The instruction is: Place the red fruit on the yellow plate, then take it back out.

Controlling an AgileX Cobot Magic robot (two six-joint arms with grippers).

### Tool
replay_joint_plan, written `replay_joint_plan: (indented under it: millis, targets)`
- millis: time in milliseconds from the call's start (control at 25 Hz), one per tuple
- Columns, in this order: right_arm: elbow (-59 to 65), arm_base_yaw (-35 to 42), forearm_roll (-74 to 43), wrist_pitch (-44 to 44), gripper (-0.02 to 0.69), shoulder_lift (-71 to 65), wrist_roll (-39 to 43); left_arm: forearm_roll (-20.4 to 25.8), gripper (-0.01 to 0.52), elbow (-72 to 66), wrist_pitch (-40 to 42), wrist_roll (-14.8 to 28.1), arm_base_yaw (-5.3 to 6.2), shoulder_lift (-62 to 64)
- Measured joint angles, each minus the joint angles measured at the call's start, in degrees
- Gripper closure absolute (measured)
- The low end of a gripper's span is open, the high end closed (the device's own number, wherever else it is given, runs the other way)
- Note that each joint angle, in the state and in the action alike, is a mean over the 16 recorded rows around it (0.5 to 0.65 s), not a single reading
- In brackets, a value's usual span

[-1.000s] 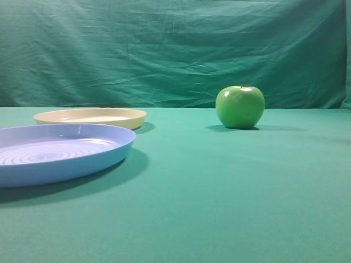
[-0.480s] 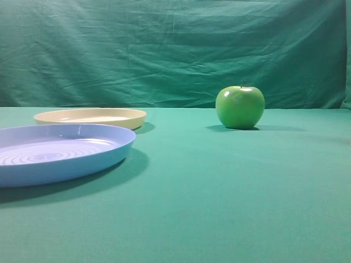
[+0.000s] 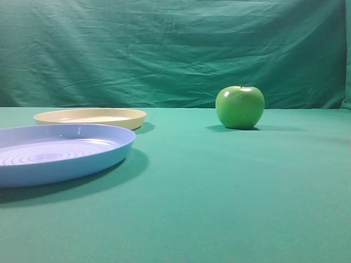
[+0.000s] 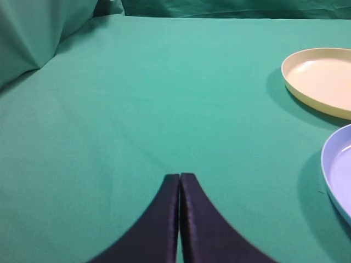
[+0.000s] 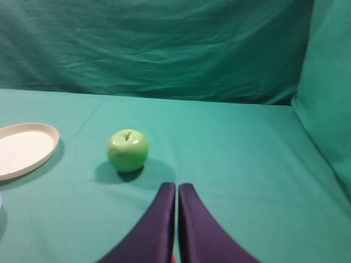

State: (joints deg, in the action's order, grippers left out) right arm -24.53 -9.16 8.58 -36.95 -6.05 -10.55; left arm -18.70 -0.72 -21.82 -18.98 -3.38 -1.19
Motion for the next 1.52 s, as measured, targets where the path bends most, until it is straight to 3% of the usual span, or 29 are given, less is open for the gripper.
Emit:
replay_joint_plan:
  millis: [320,560,1520]
  targets:
    - [16.15,6.07,-0.59,12.38,0.665,5.89,-0.43,0.00,0.514,0.00,0.00,0.00,0.00,0.00]
    - [23.36,7.62,-0.74,16.88,0.665,6.73,-0.79,0.00,0.514,0.00,0.00,0.02,0.00,0.00]
    - [25.78,7.89,-1.52,13.11,0.665,6.74,-6.79,0.00,0.514,0.00,0.00,0.12,0.00,0.00]
